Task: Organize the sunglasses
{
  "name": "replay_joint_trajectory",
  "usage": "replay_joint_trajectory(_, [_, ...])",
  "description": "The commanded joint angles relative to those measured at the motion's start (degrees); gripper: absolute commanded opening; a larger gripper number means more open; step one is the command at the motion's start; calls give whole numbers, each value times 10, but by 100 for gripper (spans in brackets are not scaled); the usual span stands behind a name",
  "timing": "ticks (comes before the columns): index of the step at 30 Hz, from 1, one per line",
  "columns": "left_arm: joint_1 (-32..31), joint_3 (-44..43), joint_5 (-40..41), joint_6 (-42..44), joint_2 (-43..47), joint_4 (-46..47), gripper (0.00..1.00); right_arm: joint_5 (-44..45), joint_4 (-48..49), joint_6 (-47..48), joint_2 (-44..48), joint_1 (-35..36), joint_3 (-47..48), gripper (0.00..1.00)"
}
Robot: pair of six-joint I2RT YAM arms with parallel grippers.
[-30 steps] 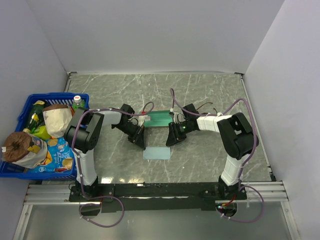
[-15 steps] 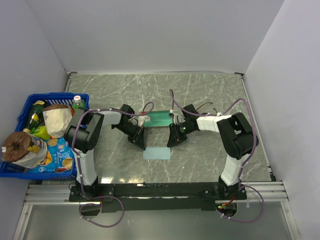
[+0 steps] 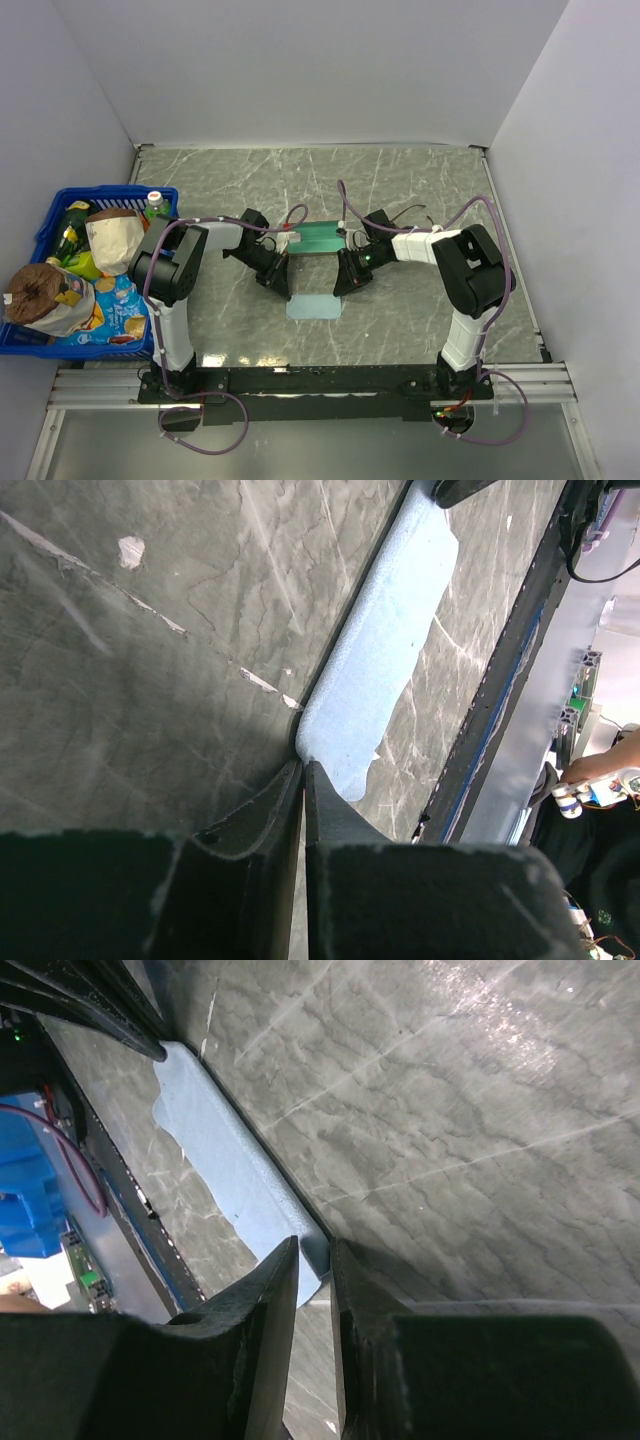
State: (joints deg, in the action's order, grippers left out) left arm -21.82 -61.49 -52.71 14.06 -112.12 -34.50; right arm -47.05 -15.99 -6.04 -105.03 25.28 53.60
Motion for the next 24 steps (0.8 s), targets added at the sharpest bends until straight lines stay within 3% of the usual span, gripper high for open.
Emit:
replay_joint_trajectory(1, [-3, 8, 16, 13, 8, 11, 12, -9, -11, 14, 4, 5, 8, 27])
replay_joint_trajectory(7, [-3, 8, 15, 13, 8, 10, 12, -7, -14, 19, 4, 5, 10, 22])
replay_joint_trajectory(16, [-4, -3, 0, 17, 8, 3, 11, -10, -18, 15, -6, 5, 22, 0])
replay_joint_trajectory(24, [-13, -34, -9, 17, 8, -21, 11, -23, -26, 9, -11, 9, 41, 0])
